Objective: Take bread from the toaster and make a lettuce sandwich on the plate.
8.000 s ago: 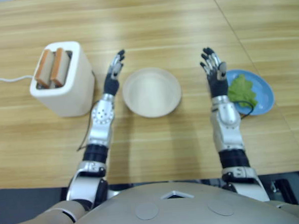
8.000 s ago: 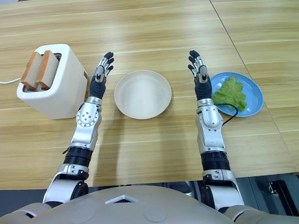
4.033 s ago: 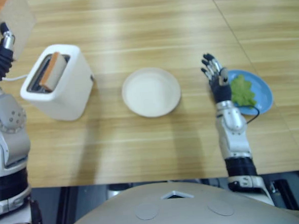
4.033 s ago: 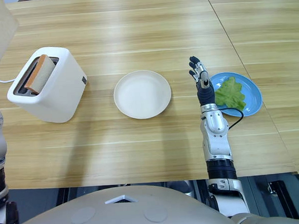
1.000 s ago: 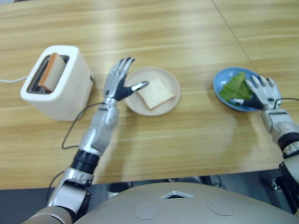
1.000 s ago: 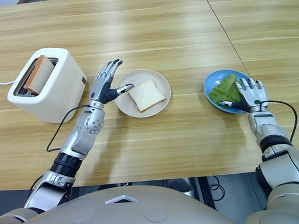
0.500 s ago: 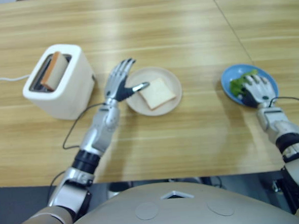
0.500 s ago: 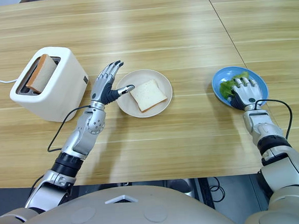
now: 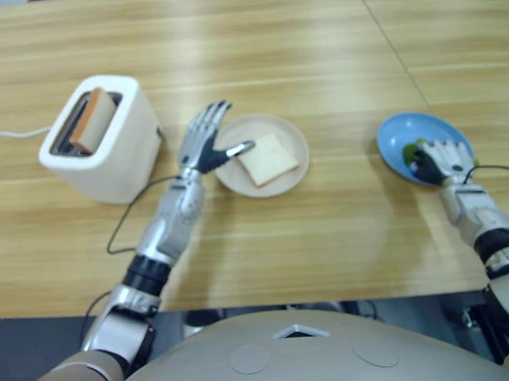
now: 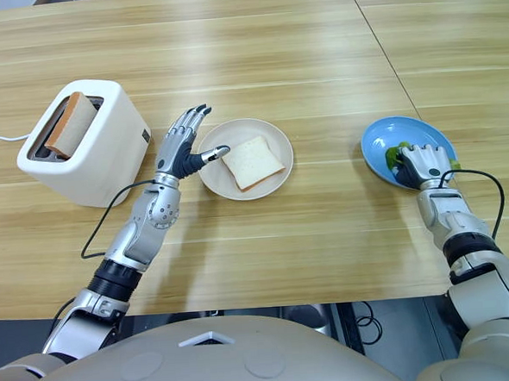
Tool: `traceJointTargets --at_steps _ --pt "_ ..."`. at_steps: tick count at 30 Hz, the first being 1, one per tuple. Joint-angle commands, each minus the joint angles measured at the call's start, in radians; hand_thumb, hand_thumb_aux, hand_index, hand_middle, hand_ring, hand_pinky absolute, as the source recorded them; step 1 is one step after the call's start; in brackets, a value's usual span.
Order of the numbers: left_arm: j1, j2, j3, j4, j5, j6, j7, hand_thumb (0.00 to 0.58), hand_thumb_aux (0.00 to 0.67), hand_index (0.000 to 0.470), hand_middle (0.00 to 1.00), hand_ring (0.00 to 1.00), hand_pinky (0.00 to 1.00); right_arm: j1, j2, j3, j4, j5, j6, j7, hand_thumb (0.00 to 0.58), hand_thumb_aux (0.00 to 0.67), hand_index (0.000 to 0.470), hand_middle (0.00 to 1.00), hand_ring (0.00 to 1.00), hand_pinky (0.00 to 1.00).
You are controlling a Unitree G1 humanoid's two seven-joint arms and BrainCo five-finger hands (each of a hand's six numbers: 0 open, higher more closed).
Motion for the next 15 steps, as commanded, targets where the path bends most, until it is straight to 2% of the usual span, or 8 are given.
traceJointTargets --at_steps 1,9,12,15 --pt "0.004 0.001 -0.003 0.018 -0.002 -0.003 -0.002 0.000 0.000 0.000 0.00 0.00 0.00 0.054 -0.029 -0.026 -0.084 0.027 -0.009 0.016 0.580 0.670 0.460 1.00 1.00 1.00" --pt "0.003 -0.002 0.016 0.024 -0.027 -0.014 0.010 0.000 0.000 0.000 0.00 0.00 0.00 0.187 -0.101 -0.163 -0.600 0.026 0.072 0.080 0.580 0.670 0.460 1.00 1.00 1.00" --pt "0.004 -0.003 0.018 0.027 -0.033 -0.017 0.016 0.000 0.000 0.000 0.00 0.00 0.00 0.172 -0.082 -0.181 -0.767 0.002 0.100 0.146 0.580 0.670 0.460 1.00 1.00 1.00" --pt "0.003 -0.005 0.018 0.032 -0.041 -0.021 0.019 0.000 0.000 0.000 0.00 0.00 0.00 0.119 -0.038 -0.159 -0.848 -0.025 0.105 0.200 0.580 0.670 0.460 1.00 1.00 1.00"
